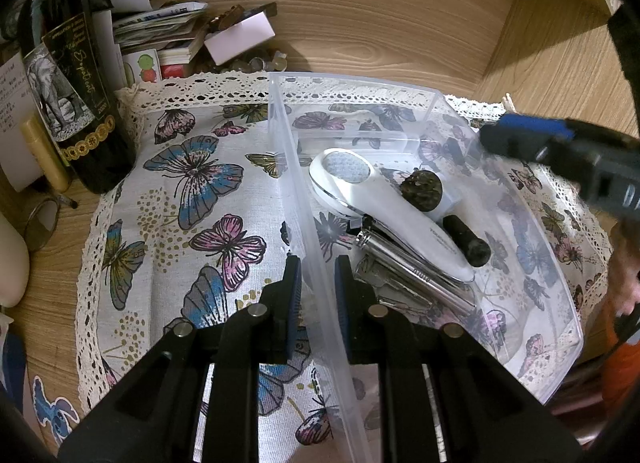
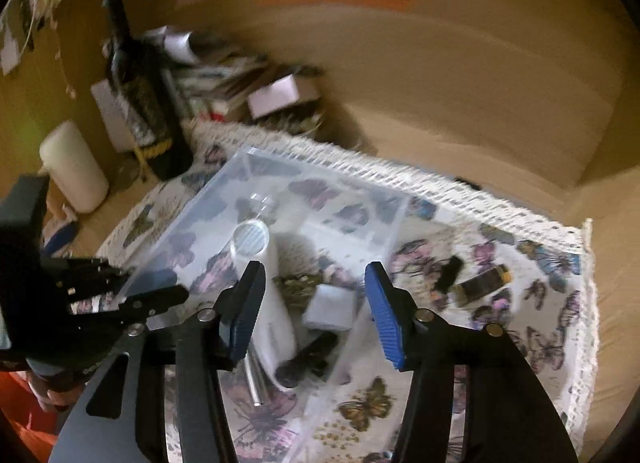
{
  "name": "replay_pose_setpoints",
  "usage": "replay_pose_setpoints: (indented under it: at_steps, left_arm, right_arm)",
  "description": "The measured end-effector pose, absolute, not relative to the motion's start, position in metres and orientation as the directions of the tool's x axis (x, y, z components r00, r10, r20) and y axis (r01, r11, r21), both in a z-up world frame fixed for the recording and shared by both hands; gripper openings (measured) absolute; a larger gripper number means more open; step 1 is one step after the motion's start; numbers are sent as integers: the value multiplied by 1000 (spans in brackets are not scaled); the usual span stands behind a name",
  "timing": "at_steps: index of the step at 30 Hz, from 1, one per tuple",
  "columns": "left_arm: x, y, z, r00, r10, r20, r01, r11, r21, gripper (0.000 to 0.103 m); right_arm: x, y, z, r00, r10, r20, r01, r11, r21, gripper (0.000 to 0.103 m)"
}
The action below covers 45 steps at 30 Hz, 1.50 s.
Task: Organize rigid objects
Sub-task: 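Lower the spiky metal object into the box and release, then grasp the black-and-gold case with the right tool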
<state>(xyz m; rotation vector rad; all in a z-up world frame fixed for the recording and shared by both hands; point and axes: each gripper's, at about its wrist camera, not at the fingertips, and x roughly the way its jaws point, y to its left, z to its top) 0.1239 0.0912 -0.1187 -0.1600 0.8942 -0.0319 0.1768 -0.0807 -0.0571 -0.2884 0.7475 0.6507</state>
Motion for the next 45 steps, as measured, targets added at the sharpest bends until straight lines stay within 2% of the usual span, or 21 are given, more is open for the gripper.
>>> replay_pose_setpoints:
  at_steps: [6, 11, 15, 25, 30, 33, 34, 36, 38, 45]
  left_arm:
    - [124, 91, -119, 627, -95, -774, -38, 988, -152, 15]
    - [124, 91, -119, 627, -94, -773, -38, 988, -151, 15]
    - [124, 91, -119, 627, -95, -774, -38, 988, -152, 15]
    - [124, 91, -119, 626, -95, -774, -37, 988, -152, 15]
    - [123, 89, -119, 627, -89, -774, -34, 989, -141, 15]
    - [123, 88, -119, 627, -85, -774, -33, 990, -135, 15]
    - [123, 87, -120, 627, -87, -774, -33, 990, -138, 15]
    - [123, 88, -120, 627, -95, -773, -35, 988, -150, 15]
    - [122, 88, -120, 629, -96, -772, -36, 988, -151, 15]
    - [123, 89, -119, 626, -97, -773, -35, 988, -152, 15]
  right_arm:
    - [193, -112, -37, 657, 367, -658, -529, 847, -57, 49]
    - [216, -133, -35, 685, 315, -657, -457, 888, -50, 49]
    - [243, -143, -51, 671, 276, -688, -403, 915, -27, 50]
    - [304, -147, -116, 609, 119, -784, -280, 957, -72, 50]
    - [321, -157, -139, 526, 148, -837, -246, 969, 17, 50]
    - [319, -159, -138, 542, 145, -828, -240, 971, 12, 49]
    - [318, -159, -138, 546, 139, -827, -239, 971, 5, 48]
    - [315, -161, -137, 557, 124, -821, -243, 970, -18, 31]
    - [311, -163, -136, 562, 120, -818, -249, 968, -30, 21]
    - [285, -170, -129, 585, 120, -802, -260, 964, -46, 21]
